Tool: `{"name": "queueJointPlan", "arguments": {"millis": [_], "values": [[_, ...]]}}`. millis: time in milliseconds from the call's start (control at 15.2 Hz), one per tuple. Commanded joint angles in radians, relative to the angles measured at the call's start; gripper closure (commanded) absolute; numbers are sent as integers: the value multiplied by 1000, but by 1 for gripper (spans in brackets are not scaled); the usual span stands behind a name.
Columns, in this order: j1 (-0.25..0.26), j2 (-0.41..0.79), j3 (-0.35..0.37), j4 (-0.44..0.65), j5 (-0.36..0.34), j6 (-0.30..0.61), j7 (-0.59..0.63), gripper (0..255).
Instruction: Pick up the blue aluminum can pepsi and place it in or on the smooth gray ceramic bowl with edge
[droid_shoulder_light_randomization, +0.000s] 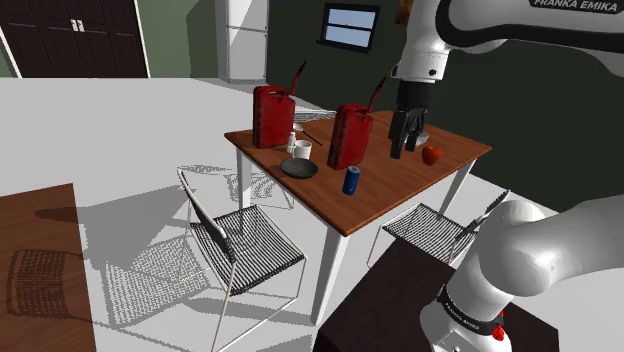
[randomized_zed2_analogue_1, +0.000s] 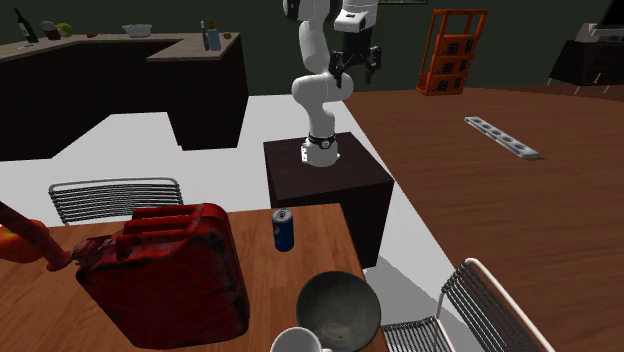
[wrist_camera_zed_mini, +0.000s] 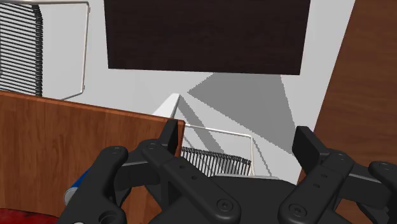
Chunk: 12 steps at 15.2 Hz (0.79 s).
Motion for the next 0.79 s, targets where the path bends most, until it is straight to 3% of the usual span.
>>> {"name": "queueJointPlan", "arguments": {"millis": [0, 726], "values": [[0, 0, 0, 0, 0, 0, 0, 0], [-66, 232, -123, -61, -94, 340, -102, 0]]}}
